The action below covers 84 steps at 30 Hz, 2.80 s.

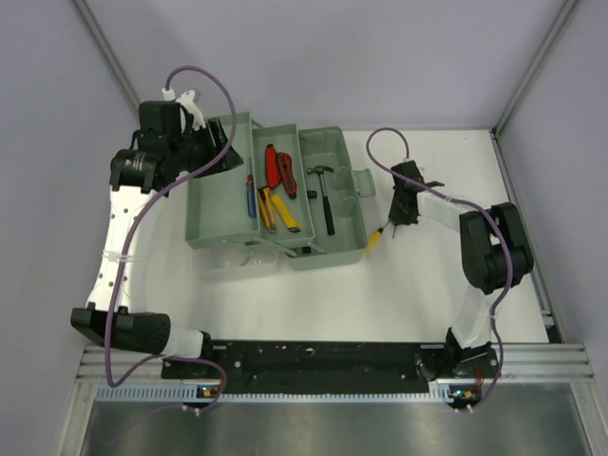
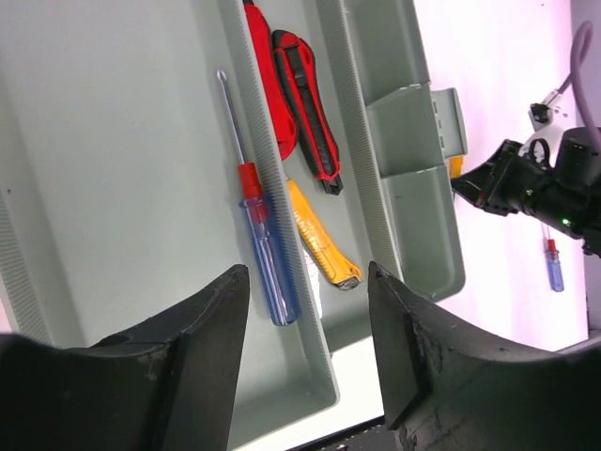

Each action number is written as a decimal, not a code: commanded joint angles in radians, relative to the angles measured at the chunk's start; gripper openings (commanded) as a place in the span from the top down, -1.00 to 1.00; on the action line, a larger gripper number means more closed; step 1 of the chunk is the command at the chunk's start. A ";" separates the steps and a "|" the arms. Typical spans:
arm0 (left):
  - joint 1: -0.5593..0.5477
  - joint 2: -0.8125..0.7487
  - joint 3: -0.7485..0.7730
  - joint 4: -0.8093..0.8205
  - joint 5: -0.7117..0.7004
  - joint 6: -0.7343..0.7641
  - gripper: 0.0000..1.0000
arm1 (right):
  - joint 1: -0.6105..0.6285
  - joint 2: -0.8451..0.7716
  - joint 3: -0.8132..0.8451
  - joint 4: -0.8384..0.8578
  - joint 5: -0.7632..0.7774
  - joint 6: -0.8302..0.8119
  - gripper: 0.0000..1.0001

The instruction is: Pack the tool kit

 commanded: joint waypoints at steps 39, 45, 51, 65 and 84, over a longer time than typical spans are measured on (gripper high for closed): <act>-0.155 -0.219 -0.327 0.781 0.516 -0.260 -0.22 | 0.329 -0.382 0.160 0.884 -1.057 0.462 1.00; -0.161 -0.276 -0.368 0.843 0.514 -0.243 -0.22 | 0.340 -0.359 0.166 0.901 -1.037 0.484 1.00; -0.161 -0.297 -0.376 0.841 0.474 -0.228 -0.16 | 0.340 -0.361 0.146 0.935 -1.007 0.510 1.00; -0.170 -0.273 -0.373 0.867 0.453 -0.315 -0.20 | 0.396 -0.357 0.178 0.851 -0.994 0.399 1.00; -0.129 -0.115 -0.023 0.161 -0.048 -0.001 1.00 | 0.387 -0.454 0.142 0.374 -0.466 0.191 -0.07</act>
